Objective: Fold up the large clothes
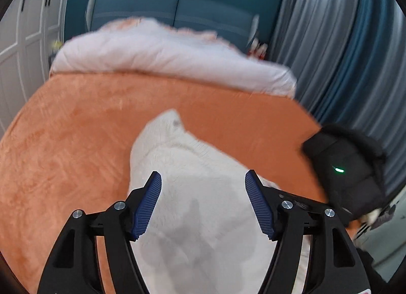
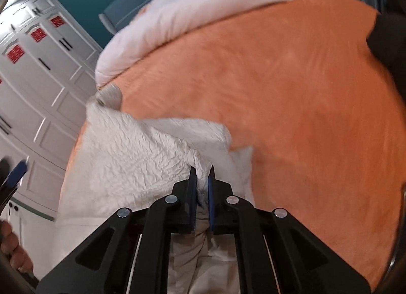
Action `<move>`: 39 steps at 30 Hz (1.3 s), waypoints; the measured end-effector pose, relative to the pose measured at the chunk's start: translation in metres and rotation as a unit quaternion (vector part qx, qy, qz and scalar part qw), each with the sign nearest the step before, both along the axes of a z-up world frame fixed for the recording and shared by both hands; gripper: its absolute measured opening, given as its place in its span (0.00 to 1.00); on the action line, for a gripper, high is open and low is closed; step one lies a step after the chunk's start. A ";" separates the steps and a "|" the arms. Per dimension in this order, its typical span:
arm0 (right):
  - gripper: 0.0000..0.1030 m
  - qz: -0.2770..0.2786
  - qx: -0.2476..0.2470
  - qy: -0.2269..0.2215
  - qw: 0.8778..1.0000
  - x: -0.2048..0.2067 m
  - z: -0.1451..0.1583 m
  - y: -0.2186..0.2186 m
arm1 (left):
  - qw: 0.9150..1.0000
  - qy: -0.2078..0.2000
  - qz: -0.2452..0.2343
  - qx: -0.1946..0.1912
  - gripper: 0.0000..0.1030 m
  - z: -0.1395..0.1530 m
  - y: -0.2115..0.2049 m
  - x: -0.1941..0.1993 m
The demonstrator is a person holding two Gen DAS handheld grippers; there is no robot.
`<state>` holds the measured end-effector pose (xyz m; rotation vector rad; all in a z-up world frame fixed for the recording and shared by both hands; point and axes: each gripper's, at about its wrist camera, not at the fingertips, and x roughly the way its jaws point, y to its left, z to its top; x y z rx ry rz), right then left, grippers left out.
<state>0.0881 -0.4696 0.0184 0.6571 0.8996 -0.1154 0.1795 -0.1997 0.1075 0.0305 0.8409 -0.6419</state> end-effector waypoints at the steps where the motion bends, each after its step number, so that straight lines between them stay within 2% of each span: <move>1: 0.06 -0.003 0.008 0.000 1.000 -0.001 -0.006 -0.002 | 1.000 0.005 0.000 0.013 0.63 -0.012 -0.012 0.006; 3: 0.06 -0.010 0.016 0.002 1.000 0.001 -0.018 0.001 | 0.998 0.011 0.001 0.054 0.63 -0.044 -0.039 0.016; 5: 0.07 -0.018 0.027 0.001 0.999 0.002 -0.031 0.001 | 0.996 0.042 0.000 0.078 0.63 -0.075 -0.050 0.027; 10: 0.08 -0.032 0.057 -0.016 0.998 0.001 -0.054 0.002 | 0.991 -0.028 0.006 0.132 0.74 -0.105 -0.061 0.014; 16: 0.08 -0.048 0.095 -0.036 0.994 0.000 -0.072 0.000 | 0.990 -0.049 0.016 0.133 0.79 -0.122 -0.066 0.012; 21: 0.07 -0.054 0.105 -0.042 0.992 -0.001 -0.077 -0.001 | 0.987 -0.065 0.019 0.143 0.80 -0.132 -0.068 0.014; 25: 0.11 -0.062 0.105 -0.038 0.992 -0.002 -0.068 -0.003 | 0.987 -0.074 0.017 0.144 0.81 -0.133 -0.067 0.011; 26: 0.17 -0.072 0.093 -0.030 0.993 -0.006 -0.057 -0.004 | 0.987 -0.075 0.015 0.142 0.81 -0.132 -0.065 0.011; 29: 0.21 -0.083 0.051 -0.047 0.994 -0.033 -0.011 0.004 | 0.988 -0.071 0.018 0.135 0.82 -0.128 -0.058 0.011; 31: 0.39 -0.078 0.039 -0.057 0.995 -0.054 0.012 0.012 | 0.990 -0.056 0.018 0.127 0.82 -0.115 -0.050 0.010; 32: 0.57 -0.076 0.035 -0.058 0.995 -0.069 0.021 0.018 | 0.991 -0.050 0.020 0.123 0.82 -0.108 -0.045 0.006; 33: 0.63 -0.071 0.040 -0.054 0.995 -0.081 0.023 0.023 | 0.993 -0.042 0.023 0.112 0.82 -0.099 -0.035 0.001; 36: 0.63 -0.051 0.060 -0.030 0.996 -0.110 0.018 0.042 | 0.998 -0.019 0.019 0.063 0.85 -0.074 0.005 -0.025; 39: 0.63 -0.041 0.084 -0.020 0.995 -0.125 0.006 0.063 | 0.999 0.013 0.016 0.040 0.85 -0.064 0.052 -0.058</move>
